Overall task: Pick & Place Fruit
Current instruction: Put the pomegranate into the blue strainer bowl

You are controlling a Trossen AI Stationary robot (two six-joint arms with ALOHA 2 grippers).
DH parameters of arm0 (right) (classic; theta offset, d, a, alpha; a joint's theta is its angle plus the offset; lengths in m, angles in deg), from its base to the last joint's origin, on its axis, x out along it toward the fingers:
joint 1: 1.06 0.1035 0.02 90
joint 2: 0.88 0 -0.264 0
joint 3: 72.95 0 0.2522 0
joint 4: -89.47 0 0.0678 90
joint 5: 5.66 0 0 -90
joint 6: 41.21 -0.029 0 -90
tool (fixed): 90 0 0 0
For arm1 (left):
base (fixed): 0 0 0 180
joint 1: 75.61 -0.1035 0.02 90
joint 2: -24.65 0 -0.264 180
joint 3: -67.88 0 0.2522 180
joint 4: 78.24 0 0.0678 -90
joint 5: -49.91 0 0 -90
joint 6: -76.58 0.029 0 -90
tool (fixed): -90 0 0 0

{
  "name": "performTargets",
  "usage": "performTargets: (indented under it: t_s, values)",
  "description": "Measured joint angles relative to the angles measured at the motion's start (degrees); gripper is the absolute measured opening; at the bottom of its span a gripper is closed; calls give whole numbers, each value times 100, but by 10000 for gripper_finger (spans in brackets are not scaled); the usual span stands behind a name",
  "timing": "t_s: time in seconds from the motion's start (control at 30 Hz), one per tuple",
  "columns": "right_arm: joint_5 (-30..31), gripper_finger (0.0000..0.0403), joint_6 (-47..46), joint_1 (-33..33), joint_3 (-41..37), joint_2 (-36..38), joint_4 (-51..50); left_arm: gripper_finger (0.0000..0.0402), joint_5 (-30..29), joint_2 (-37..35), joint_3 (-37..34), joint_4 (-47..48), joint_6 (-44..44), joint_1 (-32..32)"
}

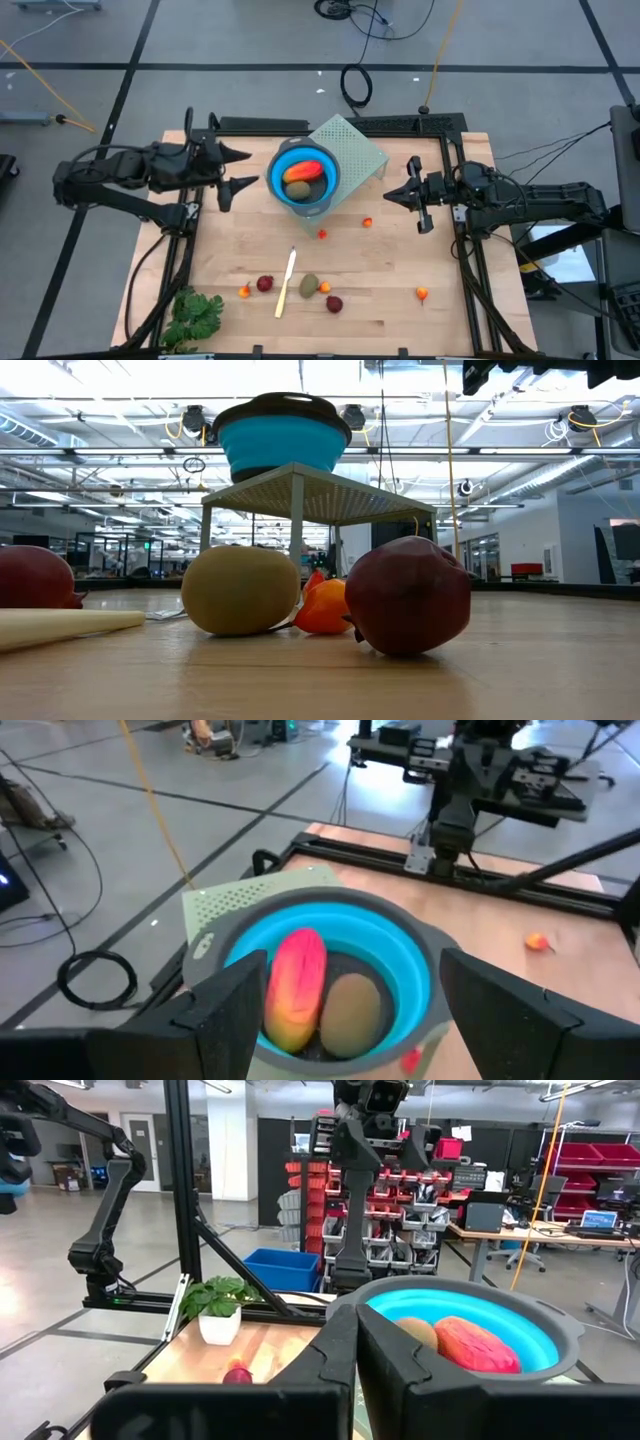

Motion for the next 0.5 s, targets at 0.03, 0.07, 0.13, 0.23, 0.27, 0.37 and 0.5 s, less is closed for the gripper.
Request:
performTargets:
  t_s: [0.03,0.07,0.13,0.23,0.27,0.37,0.5]
  values:
    - [2,4,2,-2,0,0,0,296,-1,-5,0,38,-2,20]
    - [2,4,2,0,0,0,-2,296,1,-7,0,95,-10,43]
    - [2,4,2,-1,0,0,-2,296,0,-5,0,165,-38,87]
    - [2,2,1,0,0,0,-2,296,0,-11,0,162,-28,154]
    - [1,2,2,0,0,0,-2,296,0,-12,0,160,-22,176]
    - [1,2,2,0,0,0,-2,296,1,-7,0,161,16,251]
    - [0,2,0,-2,0,0,-2,296,0,-19,-69,138,40,347]
